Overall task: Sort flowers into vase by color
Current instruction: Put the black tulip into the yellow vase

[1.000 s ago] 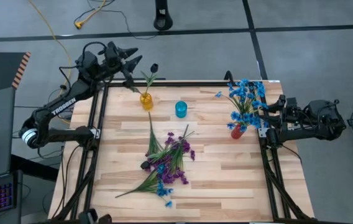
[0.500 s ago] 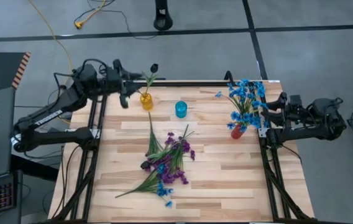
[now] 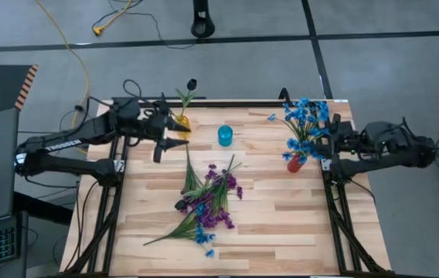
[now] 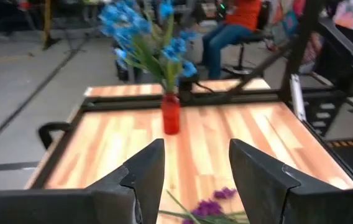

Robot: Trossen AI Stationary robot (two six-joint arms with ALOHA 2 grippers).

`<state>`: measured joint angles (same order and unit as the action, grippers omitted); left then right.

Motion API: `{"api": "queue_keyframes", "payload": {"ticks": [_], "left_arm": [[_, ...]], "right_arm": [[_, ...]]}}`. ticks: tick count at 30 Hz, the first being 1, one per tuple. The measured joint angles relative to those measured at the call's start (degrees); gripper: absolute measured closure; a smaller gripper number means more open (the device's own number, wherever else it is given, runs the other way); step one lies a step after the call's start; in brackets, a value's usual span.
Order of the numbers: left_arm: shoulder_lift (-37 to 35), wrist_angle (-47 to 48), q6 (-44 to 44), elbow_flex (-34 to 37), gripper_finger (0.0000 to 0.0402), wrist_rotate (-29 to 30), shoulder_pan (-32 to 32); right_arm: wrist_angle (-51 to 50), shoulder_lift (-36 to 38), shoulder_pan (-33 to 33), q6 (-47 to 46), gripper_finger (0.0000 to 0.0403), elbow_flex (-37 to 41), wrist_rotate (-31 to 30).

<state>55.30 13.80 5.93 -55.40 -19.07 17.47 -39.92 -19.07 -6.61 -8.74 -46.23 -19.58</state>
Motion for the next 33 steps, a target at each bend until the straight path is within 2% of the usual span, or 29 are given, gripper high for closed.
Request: {"api": "queue_keyframes", "payload": {"ticks": [9, 18, 22, 26, 33], "left_arm": [[1.9, 0.7, 0.2, 0.2, 0.0233, 1.7, -5.6], [3.6, 0.7, 0.3, 0.2, 0.0233, 4.0, -8.5], [4.0, 0.9, 0.3, 0.2, 0.0233, 4.4, -8.9], [4.4, 1.1, 0.3, 0.2, 0.0233, 4.5, -9.0], [4.8, 0.9, -0.6, 0.2, 0.0233, 4.5, -9.2]], "right_arm": [[-0.1, -8.3, 0.0, 1.8, 0.0169, -8.3, 0.0], [-0.3, -14.0, -0.1, 1.9, 0.0169, -14.5, 0.2], [-0.3, -16.3, -0.3, 1.7, 0.0169, -15.5, 3.2], [-0.1, -18.2, -3.1, -0.5, 0.0169, -16.1, 6.9], [5.7, -22.4, -12.3, -0.6, 0.0169, -16.2, 6.1]]}}
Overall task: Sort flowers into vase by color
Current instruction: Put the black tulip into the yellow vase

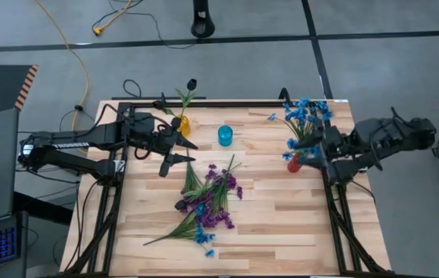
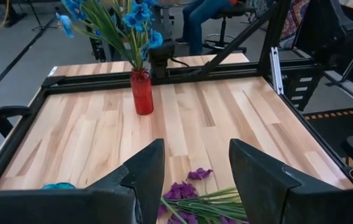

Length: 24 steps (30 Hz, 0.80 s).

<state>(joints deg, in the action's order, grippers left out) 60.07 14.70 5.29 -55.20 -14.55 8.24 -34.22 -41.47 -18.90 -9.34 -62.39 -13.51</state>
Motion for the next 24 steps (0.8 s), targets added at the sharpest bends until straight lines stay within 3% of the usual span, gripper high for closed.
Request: {"api": "queue_keyframes", "payload": {"ticks": [13, 24], "left_arm": [[0.0, 0.0, -0.4, 0.0, 0.0233, 0.0, 0.0], [0.0, 0.0, -0.4, 0.0, 0.0233, 0.0, 0.0]], "right_arm": [[5.7, -12.9, -13.6, 2.3, 0.0169, 0.0, -14.2], [17.2, -27.7, -14.2, 8.8, 0.0169, 0.0, -15.1]]}}
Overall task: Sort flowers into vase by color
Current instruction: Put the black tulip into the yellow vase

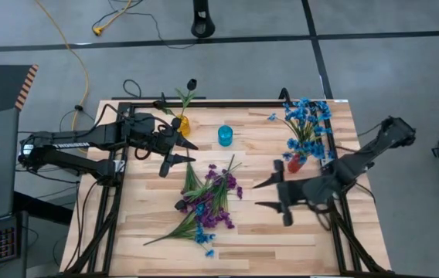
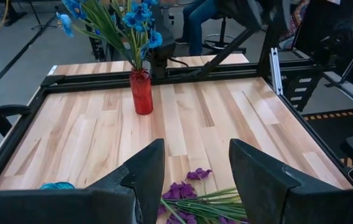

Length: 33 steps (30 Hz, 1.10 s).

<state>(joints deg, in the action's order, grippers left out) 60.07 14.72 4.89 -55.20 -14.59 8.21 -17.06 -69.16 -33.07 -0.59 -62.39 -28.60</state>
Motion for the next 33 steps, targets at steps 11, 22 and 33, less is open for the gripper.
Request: {"api": "queue_keyframes", "payload": {"ticks": [11, 22, 33], "left_arm": [[0.0, 0.8, 0.0, 0.0, 0.0233, 0.0, 0.0], [0.0, 1.4, 0.0, 0.0, 0.0233, 0.0, 0.0], [0.0, 1.4, 0.0, 0.0, 0.0233, 0.0, 0.0]], "right_arm": [[6.2, -10.2, 1.4, 1.1, 0.0193, 0.0, 0.0], [10.5, -19.3, 3.6, 1.1, 0.0209, 0.0, 0.1], [11.0, -25.5, 10.0, 1.1, 0.0210, 0.0, 0.2]]}}
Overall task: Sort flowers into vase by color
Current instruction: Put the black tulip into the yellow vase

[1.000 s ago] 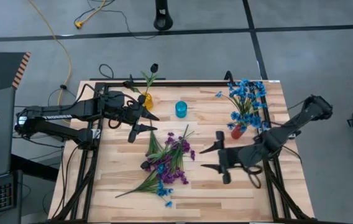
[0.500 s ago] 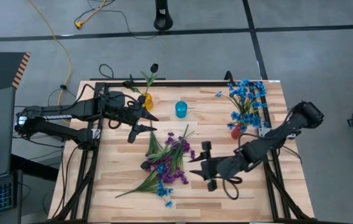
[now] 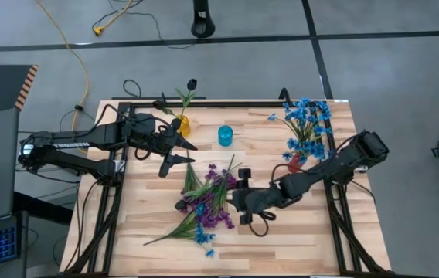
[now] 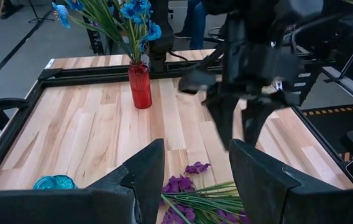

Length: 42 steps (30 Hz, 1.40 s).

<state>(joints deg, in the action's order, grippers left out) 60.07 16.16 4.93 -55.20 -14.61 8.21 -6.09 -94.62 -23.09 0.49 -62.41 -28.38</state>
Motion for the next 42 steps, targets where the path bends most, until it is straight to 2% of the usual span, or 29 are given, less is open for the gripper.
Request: {"api": "queue_keyframes", "payload": {"ticks": [14, 32, 42], "left_arm": [[0.0, 0.0, 0.0, 0.0, 0.0233, 0.0, 0.0], [0.0, 1.3, 0.5, 0.0, 0.0233, 0.0, 0.0], [0.0, 1.2, 0.5, 0.0, 0.0233, 0.0, 0.0]], "right_arm": [[2.7, -7.9, 7.1, 0.0, 0.0210, 0.0, 0.0], [2.3, -9.8, 13.1, 4.0, 0.0210, 0.0, 3.1], [3.3, -15.6, 14.7, 4.7, 0.0210, -0.1, 4.5]]}}
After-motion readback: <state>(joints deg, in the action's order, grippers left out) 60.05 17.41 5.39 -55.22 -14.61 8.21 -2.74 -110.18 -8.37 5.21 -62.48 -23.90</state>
